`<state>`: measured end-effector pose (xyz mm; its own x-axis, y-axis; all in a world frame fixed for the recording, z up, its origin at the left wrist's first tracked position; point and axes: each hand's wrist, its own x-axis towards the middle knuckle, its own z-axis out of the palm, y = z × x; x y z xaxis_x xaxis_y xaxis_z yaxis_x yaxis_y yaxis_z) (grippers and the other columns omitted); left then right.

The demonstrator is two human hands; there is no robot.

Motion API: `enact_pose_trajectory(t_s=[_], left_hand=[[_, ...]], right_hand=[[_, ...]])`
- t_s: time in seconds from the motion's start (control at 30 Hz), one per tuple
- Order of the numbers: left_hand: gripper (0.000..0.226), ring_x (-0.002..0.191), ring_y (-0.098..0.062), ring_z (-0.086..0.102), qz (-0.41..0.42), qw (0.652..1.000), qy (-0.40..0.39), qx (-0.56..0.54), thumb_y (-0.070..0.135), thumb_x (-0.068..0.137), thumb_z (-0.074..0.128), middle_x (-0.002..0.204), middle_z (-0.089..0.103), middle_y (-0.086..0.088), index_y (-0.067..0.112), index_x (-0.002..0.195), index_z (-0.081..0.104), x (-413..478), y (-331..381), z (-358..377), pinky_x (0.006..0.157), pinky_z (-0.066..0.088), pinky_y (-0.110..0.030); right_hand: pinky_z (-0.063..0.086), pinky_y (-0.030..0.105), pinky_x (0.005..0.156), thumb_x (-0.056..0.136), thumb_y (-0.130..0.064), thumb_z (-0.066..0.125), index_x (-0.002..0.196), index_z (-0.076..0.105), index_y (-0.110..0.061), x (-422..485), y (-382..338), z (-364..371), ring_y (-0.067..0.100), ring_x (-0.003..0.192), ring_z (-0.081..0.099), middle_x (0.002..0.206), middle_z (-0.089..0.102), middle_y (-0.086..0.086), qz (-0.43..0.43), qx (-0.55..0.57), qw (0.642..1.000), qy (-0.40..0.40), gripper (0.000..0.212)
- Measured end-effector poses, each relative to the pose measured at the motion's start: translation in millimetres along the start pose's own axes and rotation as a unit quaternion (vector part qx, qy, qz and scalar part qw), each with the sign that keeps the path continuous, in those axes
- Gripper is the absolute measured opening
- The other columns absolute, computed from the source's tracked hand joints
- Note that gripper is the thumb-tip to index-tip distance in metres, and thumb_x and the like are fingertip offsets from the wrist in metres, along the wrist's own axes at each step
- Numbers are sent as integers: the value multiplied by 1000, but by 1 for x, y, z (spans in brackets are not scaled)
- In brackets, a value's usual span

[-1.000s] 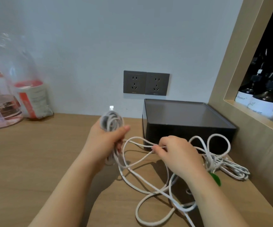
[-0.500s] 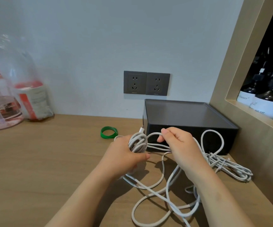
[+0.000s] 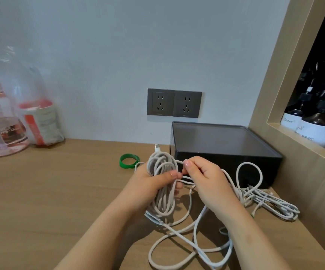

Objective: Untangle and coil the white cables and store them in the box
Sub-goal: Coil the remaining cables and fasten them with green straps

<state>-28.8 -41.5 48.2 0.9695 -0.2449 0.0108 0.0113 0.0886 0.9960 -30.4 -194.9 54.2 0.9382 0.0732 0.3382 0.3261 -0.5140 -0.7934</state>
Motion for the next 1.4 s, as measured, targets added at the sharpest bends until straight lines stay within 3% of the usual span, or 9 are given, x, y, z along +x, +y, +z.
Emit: enact_pose_trajectory(t_s=[0.17, 0.4, 0.53, 0.63, 0.7, 0.87, 1.03, 1.2, 1.4], left_hand=[[8, 59, -18, 63, -16, 999, -7, -27, 12, 88, 62, 70, 67, -9, 5, 91, 62, -1, 3, -2, 66, 56, -37], [28, 70, -10, 66, 13, 986, -19, 166, 15, 71, 80, 75, 69, 4, 23, 93, 65, 0, -2, 1, 71, 57, -29], [22, 79, -13, 67, 35, 974, 11, 224, 16, 76, 76, 83, 68, 0, 24, 93, 64, 2, -4, 1, 79, 58, -33], [15, 74, -19, 68, 40, 986, -26, 160, 7, 82, 69, 79, 70, -5, 13, 93, 61, 2, -3, 0, 79, 59, -39], [13, 61, -19, 64, 37, 995, -44, 86, 1, 85, 64, 71, 68, -6, 8, 92, 56, 1, -1, -1, 69, 59, -36], [9, 52, -11, 56, 82, 991, 76, 69, 7, 86, 64, 64, 62, -1, 14, 89, 58, 6, -3, -8, 59, 51, -30], [6, 49, -13, 54, 102, 986, 134, -21, 6, 89, 61, 61, 60, -5, 9, 87, 56, 8, 12, -4, 60, 51, -35], [6, 48, -11, 54, 93, 976, 121, -155, 11, 90, 60, 63, 60, -5, 7, 95, 58, 13, 60, 5, 56, 51, -26], [2, 50, -11, 56, 169, 975, 104, -98, 12, 92, 59, 64, 62, -3, 9, 91, 59, 7, 111, 23, 61, 55, -29]], right_hand=[[41, 13, 62, 97, -29, 41, 78, 54, -30, 0, 1, 4, 3, 75, 52, 73, 57, -6, -28, -22, 999, 4, 23], [42, 7, 67, 96, -26, 45, 87, 61, -24, 0, 4, 6, 1, 79, 55, 80, 61, -8, -44, -47, 998, 5, 19], [43, 10, 70, 96, -26, 44, 87, 60, -27, 0, 3, 7, 0, 82, 55, 82, 61, -9, -53, -40, 997, 27, 18], [43, 11, 69, 97, -25, 43, 82, 56, -32, 1, 1, 6, -1, 83, 54, 81, 60, -8, -60, -27, 997, 35, 20], [43, 11, 68, 97, -25, 41, 85, 55, -33, 0, 1, 6, -1, 82, 53, 81, 59, -11, -58, -31, 997, 35, 21], [45, 16, 86, 96, -28, 47, 124, 53, -29, -8, 0, -1, -3, 99, 50, 101, 51, -23, -41, -87, 994, 47, 29], [20, 30, 110, 86, -49, 55, 134, 41, -36, -21, -9, -25, 6, 130, 29, 130, 42, -22, -27, -335, 942, 6, 52], [15, 37, 110, 83, -45, 56, 129, 43, -37, -21, -17, -43, 16, 137, 18, 140, 36, -14, 46, -410, 911, -14, 48], [24, 40, 99, 83, -41, 55, 100, 61, -30, -3, -45, -53, 23, 117, 35, 119, 51, -3, 36, -475, 879, -29, 21]])
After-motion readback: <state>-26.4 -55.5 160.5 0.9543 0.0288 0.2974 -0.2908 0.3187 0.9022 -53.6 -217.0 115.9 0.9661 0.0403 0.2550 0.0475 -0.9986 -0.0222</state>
